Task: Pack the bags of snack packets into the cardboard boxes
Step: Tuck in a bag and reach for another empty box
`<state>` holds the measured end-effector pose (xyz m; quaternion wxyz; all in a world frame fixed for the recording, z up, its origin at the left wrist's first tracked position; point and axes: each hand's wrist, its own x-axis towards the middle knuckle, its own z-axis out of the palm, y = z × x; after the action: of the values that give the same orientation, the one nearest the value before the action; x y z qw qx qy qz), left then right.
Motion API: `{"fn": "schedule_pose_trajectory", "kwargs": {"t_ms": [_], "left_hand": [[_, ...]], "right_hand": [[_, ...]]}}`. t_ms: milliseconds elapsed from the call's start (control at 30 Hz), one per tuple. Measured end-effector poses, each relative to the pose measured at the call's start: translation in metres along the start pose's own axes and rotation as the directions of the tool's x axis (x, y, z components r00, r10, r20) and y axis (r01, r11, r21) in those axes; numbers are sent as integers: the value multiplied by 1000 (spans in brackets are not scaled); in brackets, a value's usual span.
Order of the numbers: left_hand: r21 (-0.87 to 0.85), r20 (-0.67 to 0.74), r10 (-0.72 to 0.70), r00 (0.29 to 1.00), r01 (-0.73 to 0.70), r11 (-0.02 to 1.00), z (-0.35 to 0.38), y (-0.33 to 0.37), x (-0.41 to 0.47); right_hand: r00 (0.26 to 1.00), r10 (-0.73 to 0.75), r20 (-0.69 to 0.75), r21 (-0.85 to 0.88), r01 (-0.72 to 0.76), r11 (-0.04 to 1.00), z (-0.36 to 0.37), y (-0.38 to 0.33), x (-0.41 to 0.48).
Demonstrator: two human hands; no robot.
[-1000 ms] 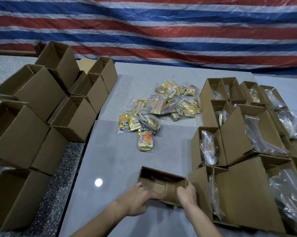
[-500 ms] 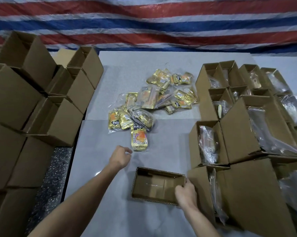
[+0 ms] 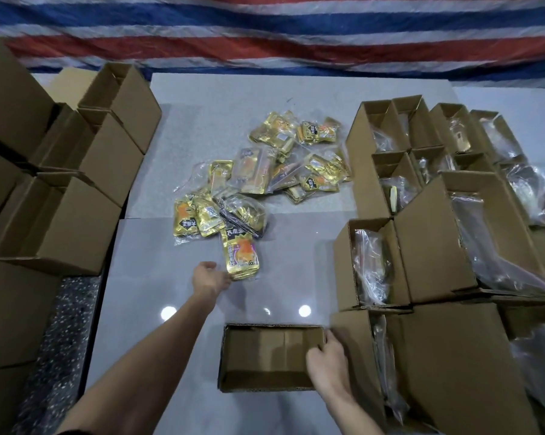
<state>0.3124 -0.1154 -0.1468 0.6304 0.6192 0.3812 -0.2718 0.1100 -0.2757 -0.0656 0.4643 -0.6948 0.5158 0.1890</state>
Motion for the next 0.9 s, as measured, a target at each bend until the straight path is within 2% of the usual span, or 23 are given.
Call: {"fn": "schedule_pose_trajectory", "kwargs": {"t_ms": [67,133,200,300,367,433,500,600,733,800,900], "left_hand": [[173,-16,54,998,-50,984,-6,-5,2],[449,-15,108,994,-90,889,-16,-12,-3],[608,-18,135,991,-97,788,-30,-20,-5],[717,-86,89,992,-1,697,-53,-26,3],[775,-89,147,985,-24,631,-58,-27,9],[763,-76,235,969,-95,639,-49,-20,1],[668,-92,309,947,-171,724,-35,-13,-2],[607,7,264,965,-214,765,-20,-1,-7],[553,39,96,995,-102,827,-14,11,-14],[536,131,17,991,-85,840,-15,17,-15],[567,201,39,979,-149,810,-18,24,-25]], "right_hand": [[1000,-2,6,-6,2,1000,-1,-1,1],[1000,-10,11,-22,10,1000,-1,-1,3],[1000,-22,10,-39,22,999,-1,-3,5],[998,-56,29,-61,58,996,0,-9,3],[995,-84,51,-76,87,993,0,-13,-1],[992,-109,65,-81,115,990,0,-14,-4],[990,-119,70,-85,125,989,0,-15,-5],[991,-118,64,-103,124,987,0,-16,-6],[991,-110,78,-108,118,987,0,-16,-8],[990,-116,82,-109,125,986,-1,-14,-8],[990,-120,80,-115,129,985,-2,-11,-10]]}}
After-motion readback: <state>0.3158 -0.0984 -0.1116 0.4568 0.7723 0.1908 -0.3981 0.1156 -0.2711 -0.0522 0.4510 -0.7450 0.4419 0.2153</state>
